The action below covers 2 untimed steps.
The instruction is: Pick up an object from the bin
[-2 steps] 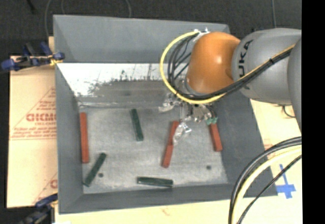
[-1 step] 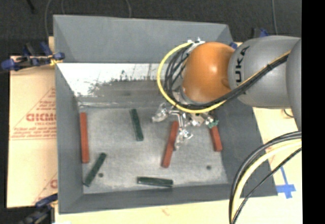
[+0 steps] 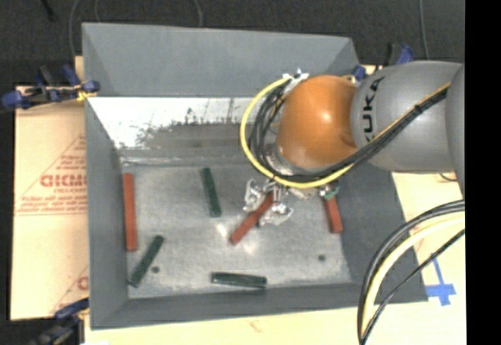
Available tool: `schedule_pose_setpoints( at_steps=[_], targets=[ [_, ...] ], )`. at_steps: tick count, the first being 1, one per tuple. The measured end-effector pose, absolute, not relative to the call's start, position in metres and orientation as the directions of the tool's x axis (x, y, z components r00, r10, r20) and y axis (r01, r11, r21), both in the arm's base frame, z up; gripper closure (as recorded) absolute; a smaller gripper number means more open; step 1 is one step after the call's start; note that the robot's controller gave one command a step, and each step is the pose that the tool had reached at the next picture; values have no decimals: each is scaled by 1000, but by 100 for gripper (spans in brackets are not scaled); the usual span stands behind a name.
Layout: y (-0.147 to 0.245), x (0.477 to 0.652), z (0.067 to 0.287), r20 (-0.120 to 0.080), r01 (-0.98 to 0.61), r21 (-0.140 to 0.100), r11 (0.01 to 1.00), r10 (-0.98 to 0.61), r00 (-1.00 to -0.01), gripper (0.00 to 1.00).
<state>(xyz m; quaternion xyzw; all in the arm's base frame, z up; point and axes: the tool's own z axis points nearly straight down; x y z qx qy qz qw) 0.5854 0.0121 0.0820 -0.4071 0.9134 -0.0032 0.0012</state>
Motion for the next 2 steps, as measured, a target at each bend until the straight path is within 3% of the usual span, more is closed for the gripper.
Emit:
schedule_pose_setpoints(
  at_steps=[1, 2],
  targets=[
    [12, 585, 82, 0, -743, -7, 669, -743, -669, 100],
    [-3, 586, 222, -5, -765, -3, 644, -765, -644, 100]
  ],
)
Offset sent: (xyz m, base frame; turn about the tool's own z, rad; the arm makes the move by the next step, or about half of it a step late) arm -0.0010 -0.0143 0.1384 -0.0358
